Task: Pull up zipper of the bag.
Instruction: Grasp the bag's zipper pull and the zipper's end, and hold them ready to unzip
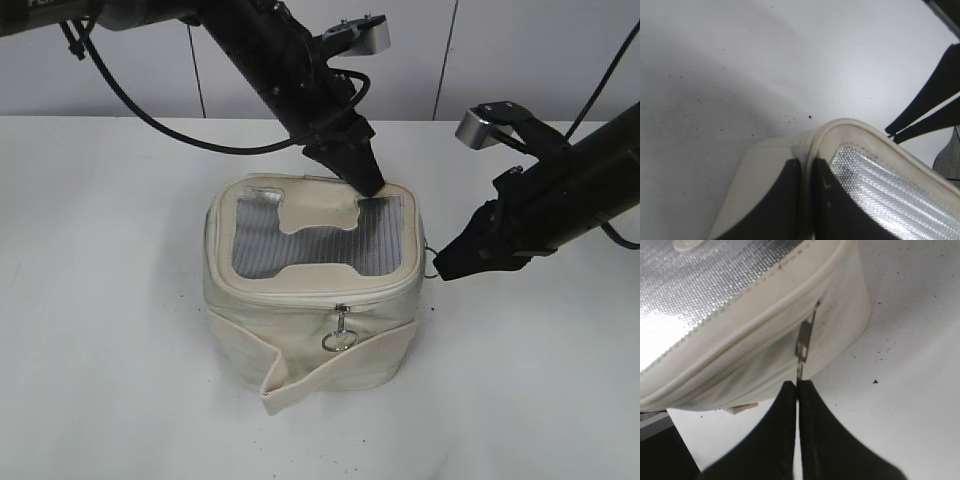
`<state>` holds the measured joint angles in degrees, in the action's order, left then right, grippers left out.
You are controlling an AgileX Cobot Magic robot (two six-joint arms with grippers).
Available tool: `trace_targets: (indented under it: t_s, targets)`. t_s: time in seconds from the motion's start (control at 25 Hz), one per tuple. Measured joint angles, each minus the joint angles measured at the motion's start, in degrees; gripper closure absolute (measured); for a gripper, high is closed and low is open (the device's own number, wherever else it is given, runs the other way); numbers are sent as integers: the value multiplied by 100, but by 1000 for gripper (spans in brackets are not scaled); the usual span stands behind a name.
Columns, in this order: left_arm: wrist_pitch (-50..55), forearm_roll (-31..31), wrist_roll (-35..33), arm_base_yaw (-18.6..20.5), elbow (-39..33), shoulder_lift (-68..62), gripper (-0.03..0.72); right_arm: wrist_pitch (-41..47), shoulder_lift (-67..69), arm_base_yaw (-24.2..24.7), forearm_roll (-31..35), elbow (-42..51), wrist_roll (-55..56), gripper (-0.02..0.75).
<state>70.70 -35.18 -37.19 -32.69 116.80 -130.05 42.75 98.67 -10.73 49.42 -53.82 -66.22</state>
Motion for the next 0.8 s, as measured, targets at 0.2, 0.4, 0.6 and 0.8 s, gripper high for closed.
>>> trace_targets:
  t_s: [0.2, 0.4, 0.6, 0.8]
  targets:
    - [0, 0, 0, 0, 0, 0, 652, 245, 0, 0, -119, 0, 52, 733]
    - [0, 0, 0, 0, 0, 0, 652, 346, 0, 0, -221, 0, 120, 733]
    - [0, 0, 0, 0, 0, 0, 652, 174, 0, 0, -213, 0, 126, 733]
    - [0, 0, 0, 0, 0, 0, 652, -163, 0, 0, 95, 0, -106, 733]
